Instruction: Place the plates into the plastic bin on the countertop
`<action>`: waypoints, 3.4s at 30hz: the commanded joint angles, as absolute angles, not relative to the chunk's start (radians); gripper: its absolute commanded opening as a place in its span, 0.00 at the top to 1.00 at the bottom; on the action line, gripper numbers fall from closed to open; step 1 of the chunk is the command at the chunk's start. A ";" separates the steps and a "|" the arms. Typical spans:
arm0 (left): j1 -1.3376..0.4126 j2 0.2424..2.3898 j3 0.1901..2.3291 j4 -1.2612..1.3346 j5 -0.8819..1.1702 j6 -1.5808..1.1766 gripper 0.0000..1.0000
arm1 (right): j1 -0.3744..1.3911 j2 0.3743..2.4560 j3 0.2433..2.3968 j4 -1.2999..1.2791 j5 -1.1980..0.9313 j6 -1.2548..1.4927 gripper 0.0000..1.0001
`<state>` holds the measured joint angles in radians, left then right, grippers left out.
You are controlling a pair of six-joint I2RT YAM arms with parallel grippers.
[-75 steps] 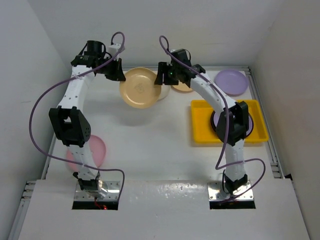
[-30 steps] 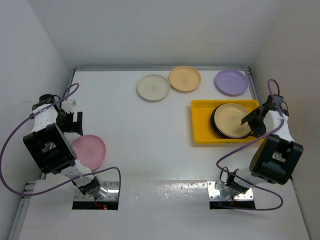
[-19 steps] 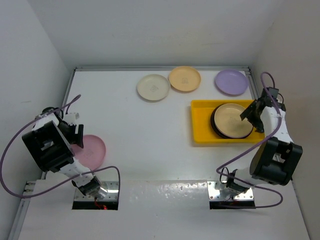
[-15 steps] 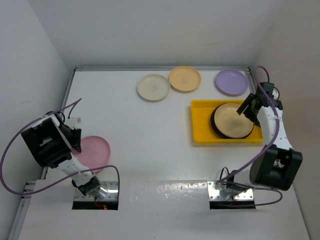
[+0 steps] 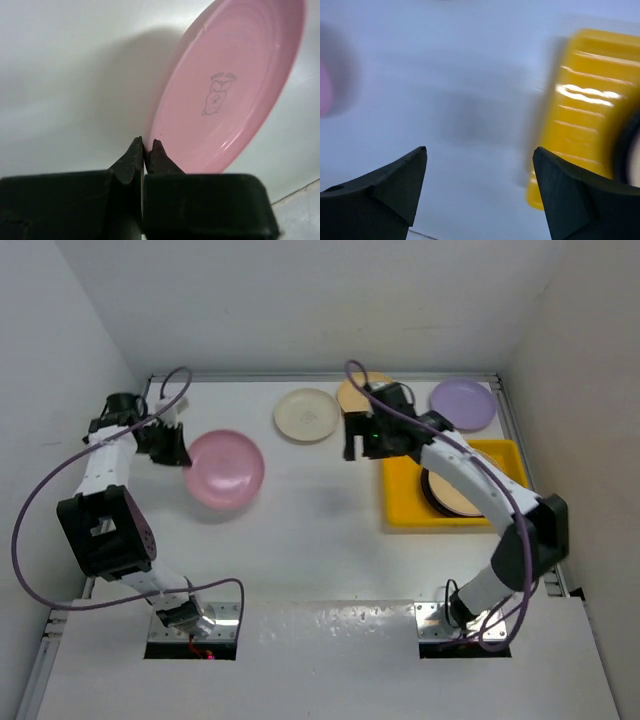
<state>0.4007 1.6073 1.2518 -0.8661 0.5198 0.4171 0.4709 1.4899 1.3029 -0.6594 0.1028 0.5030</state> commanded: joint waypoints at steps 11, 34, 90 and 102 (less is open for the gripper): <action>-0.015 1.536 1.517 -0.859 0.589 0.186 1.00 | 0.724 1.858 1.734 -0.589 0.084 0.544 0.37; 0.009 1.525 1.559 -0.868 0.368 0.195 0.00 | 0.076 1.361 1.102 -0.639 0.111 0.782 1.00; 0.015 1.894 1.810 -0.890 0.310 0.222 0.00 | -0.287 2.318 1.980 -0.621 0.379 0.842 0.29; 0.025 2.010 1.930 -0.908 0.298 0.252 0.00 | -0.299 2.488 2.034 -0.546 0.305 1.028 0.47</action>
<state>0.0116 1.9976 1.8915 -0.8951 0.2848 0.2363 -0.3046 2.4462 2.0003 -0.5976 0.3191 0.9524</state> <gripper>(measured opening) 0.997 0.542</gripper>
